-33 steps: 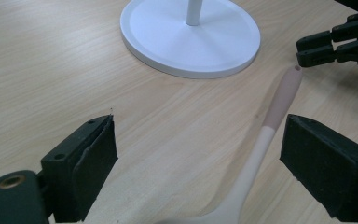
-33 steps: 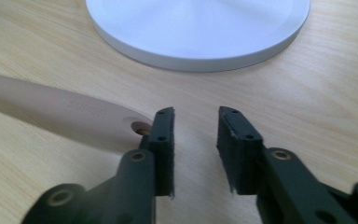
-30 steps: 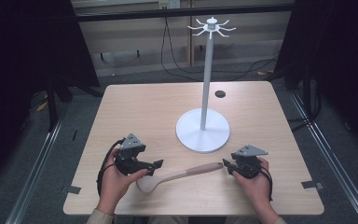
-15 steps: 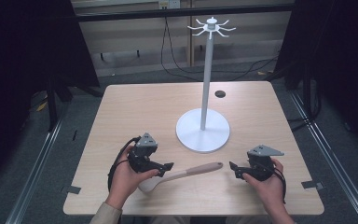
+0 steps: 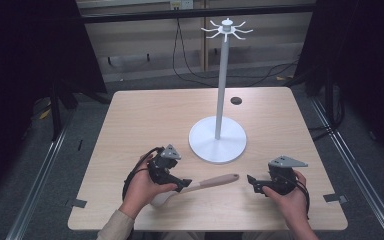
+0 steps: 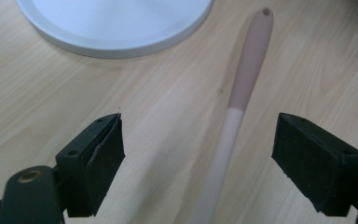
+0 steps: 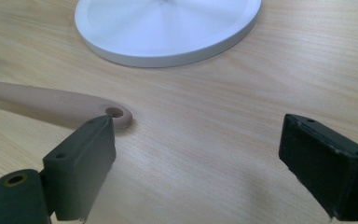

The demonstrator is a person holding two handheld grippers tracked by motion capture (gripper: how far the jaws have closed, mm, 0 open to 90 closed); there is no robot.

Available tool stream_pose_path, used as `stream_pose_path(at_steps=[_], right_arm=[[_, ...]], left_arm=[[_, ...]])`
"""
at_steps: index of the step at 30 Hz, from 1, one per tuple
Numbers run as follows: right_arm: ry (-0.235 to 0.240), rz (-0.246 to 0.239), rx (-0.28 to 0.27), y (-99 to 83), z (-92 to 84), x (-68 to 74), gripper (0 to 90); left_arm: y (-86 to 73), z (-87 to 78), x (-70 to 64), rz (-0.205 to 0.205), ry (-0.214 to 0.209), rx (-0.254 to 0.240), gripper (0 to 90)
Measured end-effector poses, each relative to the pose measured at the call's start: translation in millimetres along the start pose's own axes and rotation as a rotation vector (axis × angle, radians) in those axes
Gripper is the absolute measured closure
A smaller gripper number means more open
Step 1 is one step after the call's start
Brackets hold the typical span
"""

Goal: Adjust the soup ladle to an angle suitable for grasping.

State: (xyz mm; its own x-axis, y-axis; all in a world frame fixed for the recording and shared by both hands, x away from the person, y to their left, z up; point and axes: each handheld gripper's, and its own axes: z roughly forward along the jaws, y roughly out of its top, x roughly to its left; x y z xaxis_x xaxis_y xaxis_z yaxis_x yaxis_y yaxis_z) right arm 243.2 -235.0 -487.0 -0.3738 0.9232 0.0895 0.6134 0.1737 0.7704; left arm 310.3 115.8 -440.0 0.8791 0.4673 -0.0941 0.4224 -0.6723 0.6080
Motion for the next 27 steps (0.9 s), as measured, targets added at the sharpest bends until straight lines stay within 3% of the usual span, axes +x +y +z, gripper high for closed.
stream_pose_path(at_steps=[1,5,6,7,8,10,11,12,14,15,17,18,23,25,26,27], right_arm=[[0.003,0.004,-0.003,0.3,0.1,0.1,9.8],[0.007,0.003,0.001,0.3,0.3,-0.5,8.7],[0.005,0.009,0.003,-0.1,0.4,-0.6,8.6],[0.007,0.009,0.005,-0.3,0.6,-1.0,8.6],[0.006,0.015,0.007,-0.5,0.4,-1.2,8.6],[0.005,0.017,0.009,-0.6,0.1,-1.9,8.6],[0.004,0.015,0.007,-0.5,0.0,-2.2,8.6],[0.004,0.013,0.006,-0.5,-0.1,-2.6,8.6],[0.003,0.017,0.006,-0.6,-0.4,-2.8,8.6],[0.004,0.018,0.007,-0.5,-0.5,-2.8,8.6],[0.005,0.019,0.006,-0.6,-0.5,-2.9,8.6],[0.006,0.019,0.006,-0.5,-0.6,-3.1,8.6],[0.005,0.025,0.004,-0.6,-0.9,-3.8,8.6],[0.004,0.026,0.003,-0.5,-0.9,-3.7,8.6],[0.004,0.025,0.003,-0.5,-0.9,-3.8,8.6],[0.004,0.023,0.004,-0.4,-0.8,-3.6,8.6]], left_arm=[[1.4,3.5,0.1,0.032,-0.016,0.036,18.5],[2.1,9.4,-2.6,0.018,-0.042,0.052,24.1],[2.6,12.5,-2.9,0.033,-0.051,0.077,24.9],[2.4,15.1,-4.5,0.018,-0.051,0.076,26.6],[3.0,15.5,-2.4,0.059,-0.059,0.110,28.2],[3.4,18.7,-3.2,0.077,-0.067,0.126,30.6],[3.0,21.5,-5.8,0.049,-0.063,0.106,32.1],[3.9,21.8,-4.4,0.084,-0.074,0.133,33.7],[4.6,24.5,-5.5,0.096,-0.083,0.150,37.8],[3.8,27.5,-8.7,0.058,-0.087,0.129,39.4],[4.1,28.7,-9.2,0.062,-0.091,0.140,42.1],[4.6,29.2,-8.0,0.090,-0.095,0.159,43.0],[4.2,35.3,-10.1,0.087,-0.094,0.168,49.7],[5.8,35.8,-8.4,0.132,-0.096,0.197,51.6],[5.2,37.9,-10.9,0.104,-0.094,0.182,52.8],[5.5,38.9,-11.2,0.111,-0.093,0.192,53.4]])
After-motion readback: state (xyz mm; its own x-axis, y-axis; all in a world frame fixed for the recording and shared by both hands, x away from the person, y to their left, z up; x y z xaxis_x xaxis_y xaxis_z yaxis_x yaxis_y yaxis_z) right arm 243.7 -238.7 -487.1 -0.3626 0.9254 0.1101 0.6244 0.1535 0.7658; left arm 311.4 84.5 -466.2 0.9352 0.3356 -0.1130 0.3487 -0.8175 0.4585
